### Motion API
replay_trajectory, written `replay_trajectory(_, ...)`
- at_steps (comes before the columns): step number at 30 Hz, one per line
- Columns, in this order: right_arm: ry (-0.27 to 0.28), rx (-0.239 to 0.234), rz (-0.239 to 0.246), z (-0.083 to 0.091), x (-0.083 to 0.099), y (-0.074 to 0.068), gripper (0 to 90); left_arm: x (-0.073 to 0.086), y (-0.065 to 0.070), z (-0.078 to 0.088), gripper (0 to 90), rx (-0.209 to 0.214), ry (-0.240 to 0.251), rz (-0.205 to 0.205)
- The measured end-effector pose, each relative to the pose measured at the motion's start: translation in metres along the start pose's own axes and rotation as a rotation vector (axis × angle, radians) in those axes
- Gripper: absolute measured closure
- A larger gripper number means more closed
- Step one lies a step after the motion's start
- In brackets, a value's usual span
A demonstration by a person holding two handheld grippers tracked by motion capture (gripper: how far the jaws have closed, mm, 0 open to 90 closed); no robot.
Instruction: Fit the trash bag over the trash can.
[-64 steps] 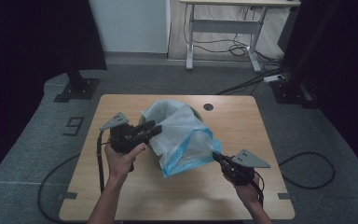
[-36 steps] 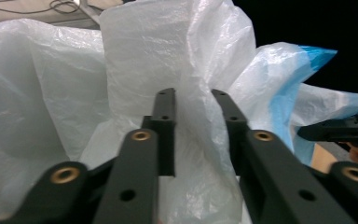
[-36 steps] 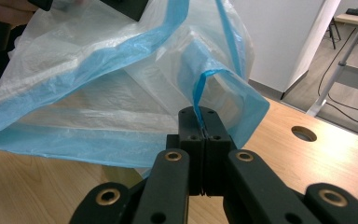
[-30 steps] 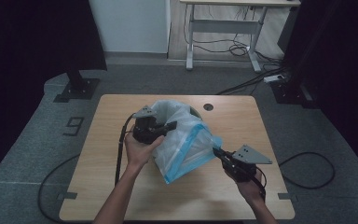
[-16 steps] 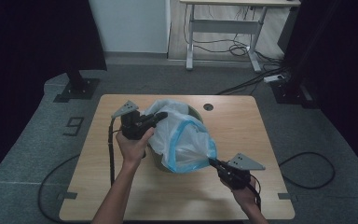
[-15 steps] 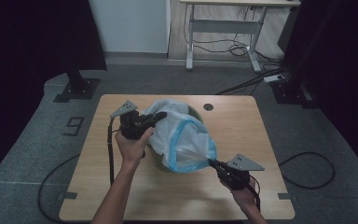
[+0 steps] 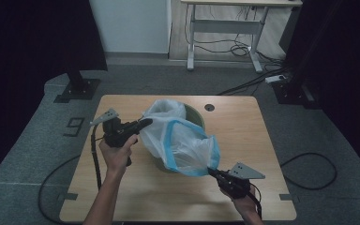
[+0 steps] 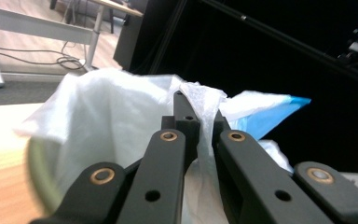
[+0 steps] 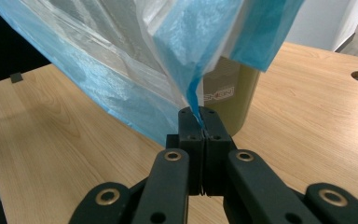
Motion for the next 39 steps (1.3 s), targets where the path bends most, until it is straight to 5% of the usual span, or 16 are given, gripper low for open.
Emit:
replay_trajectory(10,-0.001,0.004,0.023,-0.006,-0.001,-0.004,87.6,0.023,-0.018,0.027,89.6,-0.033,-0.016,0.023)
replay_trajectory(23,-0.038,0.051,0.029,-0.026,0.004,0.005,88.3,0.049,-0.044,0.022,89.5,-0.091,-0.052,0.071)
replay_trajectory(34,-0.069,0.055,-0.034,-0.036,0.020,0.025,88.2,0.062,-0.052,0.015,89.5,-0.111,-0.069,0.093)
replay_trajectory(39,-0.058,0.054,-0.014,-0.030,0.021,0.030,69.4,0.061,-0.049,0.016,89.3,-0.106,-0.062,0.083)
Point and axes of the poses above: each handheld gripper's, and its own axes: z roughly backward along the jaws, x roughly out of its underside, y roughly to its right, the point moved 1 cm from there along -z, roughly forward along the jaws, and after that the axes turned 10 degrees about -z, right-handed, at the moved point
